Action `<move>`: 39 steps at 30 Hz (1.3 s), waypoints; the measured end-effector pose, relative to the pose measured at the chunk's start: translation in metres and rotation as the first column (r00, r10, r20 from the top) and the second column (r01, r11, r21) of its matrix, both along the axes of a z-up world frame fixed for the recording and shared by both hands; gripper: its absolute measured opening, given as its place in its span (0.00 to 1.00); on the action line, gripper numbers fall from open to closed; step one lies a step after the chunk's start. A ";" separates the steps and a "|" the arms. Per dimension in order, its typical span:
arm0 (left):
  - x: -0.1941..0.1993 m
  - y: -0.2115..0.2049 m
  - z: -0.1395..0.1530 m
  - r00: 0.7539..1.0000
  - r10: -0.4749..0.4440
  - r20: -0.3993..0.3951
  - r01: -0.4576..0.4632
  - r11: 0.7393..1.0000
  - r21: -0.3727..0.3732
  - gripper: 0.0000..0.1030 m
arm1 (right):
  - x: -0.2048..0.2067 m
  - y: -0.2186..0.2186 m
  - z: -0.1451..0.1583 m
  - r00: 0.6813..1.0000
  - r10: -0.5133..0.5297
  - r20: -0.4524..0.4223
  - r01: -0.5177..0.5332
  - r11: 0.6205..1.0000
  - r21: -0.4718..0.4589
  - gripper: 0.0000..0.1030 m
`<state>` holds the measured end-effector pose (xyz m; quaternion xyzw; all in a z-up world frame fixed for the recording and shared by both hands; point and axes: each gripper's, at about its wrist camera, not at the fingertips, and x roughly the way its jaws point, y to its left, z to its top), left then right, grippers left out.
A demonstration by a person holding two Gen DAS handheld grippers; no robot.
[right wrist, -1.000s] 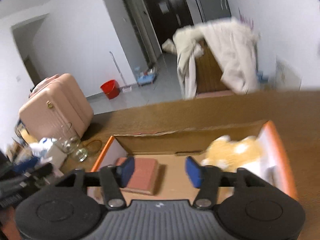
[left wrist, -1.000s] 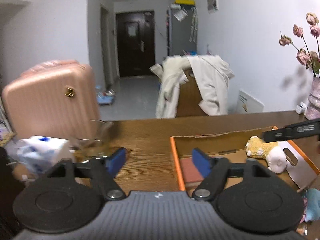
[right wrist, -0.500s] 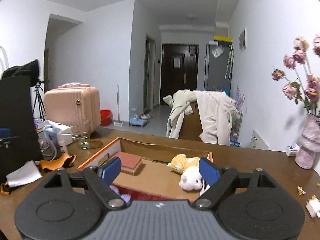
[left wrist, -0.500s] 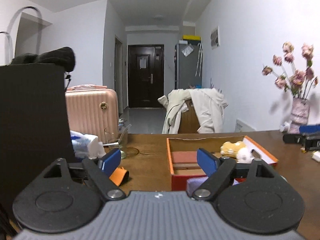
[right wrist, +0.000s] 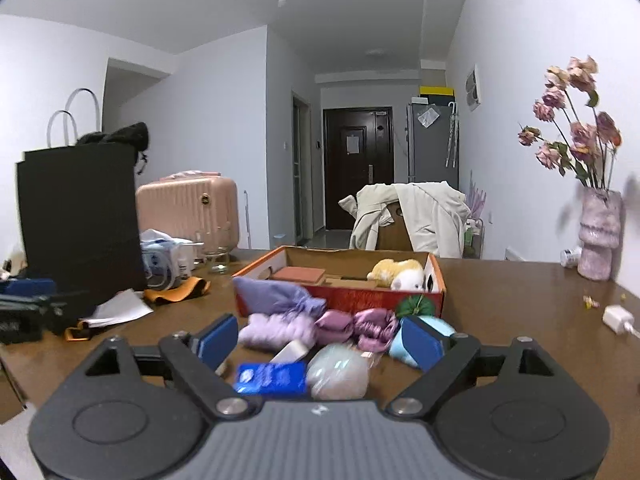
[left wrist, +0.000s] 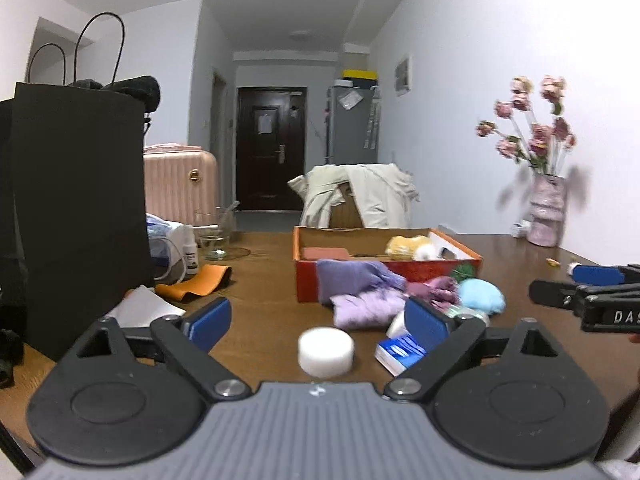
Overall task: Organize soft objects
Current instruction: 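Reach the right gripper to the blue tissue pack and grasp it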
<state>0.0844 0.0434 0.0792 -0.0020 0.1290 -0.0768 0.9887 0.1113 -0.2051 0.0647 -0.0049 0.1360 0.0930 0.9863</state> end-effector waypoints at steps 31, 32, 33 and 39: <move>0.062 -0.037 -0.040 0.974 -0.117 -0.194 0.115 0.993 -0.022 0.55 | 0.062 0.009 -0.047 0.961 0.130 -0.245 -0.111 0.990 0.089 0.40; 0.068 -0.038 -0.043 0.970 -0.123 -0.209 0.119 0.992 -0.033 0.51 | 0.069 0.009 -0.050 0.957 0.135 -0.256 -0.112 0.988 0.102 0.39; 0.076 -0.039 -0.045 0.966 -0.126 -0.224 0.120 0.992 -0.040 0.48 | 0.079 0.008 -0.054 0.953 0.141 -0.270 -0.112 0.987 0.118 0.38; 0.112 -0.045 -0.057 0.944 -0.154 -0.293 0.130 0.986 -0.101 0.45 | 0.123 0.008 -0.069 0.935 0.151 -0.322 -0.104 0.982 0.161 0.33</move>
